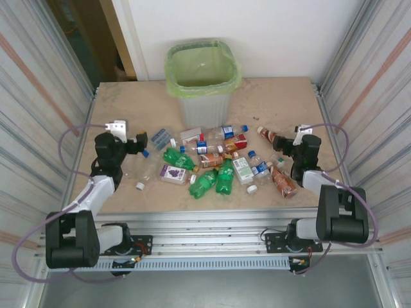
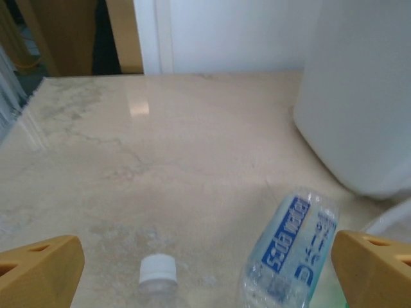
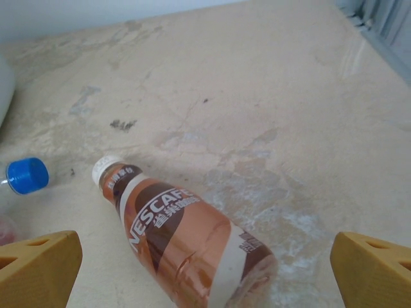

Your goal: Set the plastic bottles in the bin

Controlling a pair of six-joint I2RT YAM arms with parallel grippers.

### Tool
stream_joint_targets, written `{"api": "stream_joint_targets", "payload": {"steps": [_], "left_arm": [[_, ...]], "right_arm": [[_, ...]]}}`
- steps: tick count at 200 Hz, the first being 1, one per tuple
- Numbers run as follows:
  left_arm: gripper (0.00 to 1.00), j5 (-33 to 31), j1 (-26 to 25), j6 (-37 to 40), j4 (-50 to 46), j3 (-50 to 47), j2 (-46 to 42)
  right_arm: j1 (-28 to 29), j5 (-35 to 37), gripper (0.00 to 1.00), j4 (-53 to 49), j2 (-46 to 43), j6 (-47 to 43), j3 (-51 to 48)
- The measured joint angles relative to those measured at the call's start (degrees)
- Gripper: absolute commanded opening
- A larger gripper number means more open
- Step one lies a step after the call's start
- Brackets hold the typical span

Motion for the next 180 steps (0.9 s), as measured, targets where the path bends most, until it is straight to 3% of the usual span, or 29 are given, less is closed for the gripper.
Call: {"api": "stream_joint_targets", "payload": {"steps": [48,88,135,180], "left_arm": [[0.99,-10.78,0.13,-8.07,-18.99,8.44,-5.14],[0.99,-18.25,0.9,-16.79,-36.65,13.49,-5.79],[0.99,-18.25,4.02,-23.3,-53.05,15.02,-6.93],[0.99,-12.79,9.4,-25.22,-58.6,14.56,-4.66]], "right_arm": [[0.0,3.37,0.98,-10.95,-10.78,2.67,4.59],[0.09,5.51,0.98,-20.52,-13.6,6.32,8.57],[1.4,7.93,0.98,-31.85,-15.8,10.01,11.37],[5.25,11.1,0.98,-39.01,-17.44,11.56,13.29]]}}
